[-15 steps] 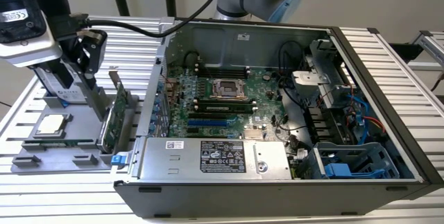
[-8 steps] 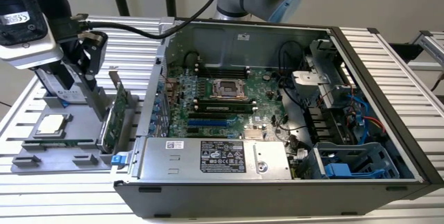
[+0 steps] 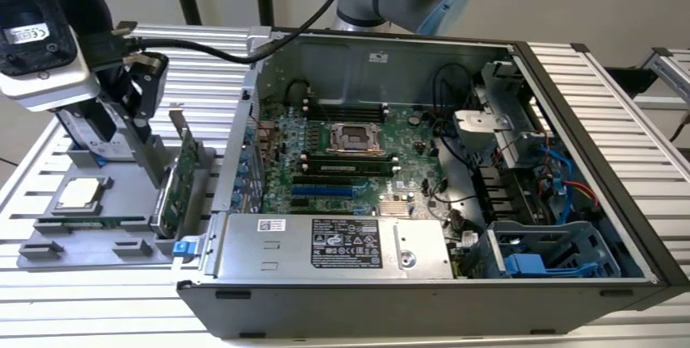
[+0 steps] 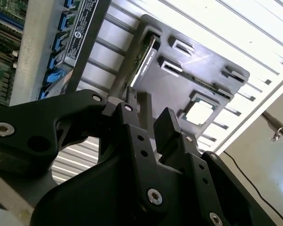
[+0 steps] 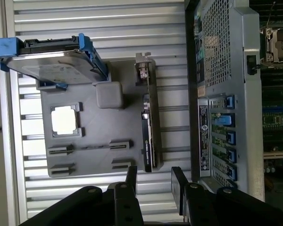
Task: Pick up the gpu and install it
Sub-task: 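Pick up the gpu and move the gpu toward the slot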
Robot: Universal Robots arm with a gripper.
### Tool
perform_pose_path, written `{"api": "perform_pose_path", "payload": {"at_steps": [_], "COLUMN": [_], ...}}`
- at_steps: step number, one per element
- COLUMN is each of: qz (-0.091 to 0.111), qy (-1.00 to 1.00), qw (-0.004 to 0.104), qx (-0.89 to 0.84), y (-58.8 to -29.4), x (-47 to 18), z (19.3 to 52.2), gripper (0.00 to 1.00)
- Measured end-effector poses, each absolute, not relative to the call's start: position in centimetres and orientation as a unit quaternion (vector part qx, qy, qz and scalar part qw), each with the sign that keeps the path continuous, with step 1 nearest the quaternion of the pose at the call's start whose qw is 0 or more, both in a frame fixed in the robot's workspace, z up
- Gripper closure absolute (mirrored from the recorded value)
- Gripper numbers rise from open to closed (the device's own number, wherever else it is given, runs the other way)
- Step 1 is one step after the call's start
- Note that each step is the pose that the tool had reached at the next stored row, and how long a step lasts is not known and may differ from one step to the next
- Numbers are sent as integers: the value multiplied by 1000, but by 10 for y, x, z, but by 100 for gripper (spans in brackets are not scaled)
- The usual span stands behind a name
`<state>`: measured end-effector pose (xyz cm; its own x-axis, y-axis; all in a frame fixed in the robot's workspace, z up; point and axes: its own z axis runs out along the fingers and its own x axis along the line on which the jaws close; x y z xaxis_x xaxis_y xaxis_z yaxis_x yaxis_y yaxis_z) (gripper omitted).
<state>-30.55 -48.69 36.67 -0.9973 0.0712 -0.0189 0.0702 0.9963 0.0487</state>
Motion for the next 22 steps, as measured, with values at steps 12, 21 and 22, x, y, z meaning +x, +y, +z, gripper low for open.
{"api": "perform_pose_path", "payload": {"at_steps": [12, 21, 22], "qz": [24, 24, 24], "qy": [999, 999, 999], "qw": [10, 10, 10], "qx": [35, 35, 35], "y": [-487, -487, -487], "x": [-305, -305, -306], "z": [362, 360, 360], "gripper": [0, 0, 0]}}
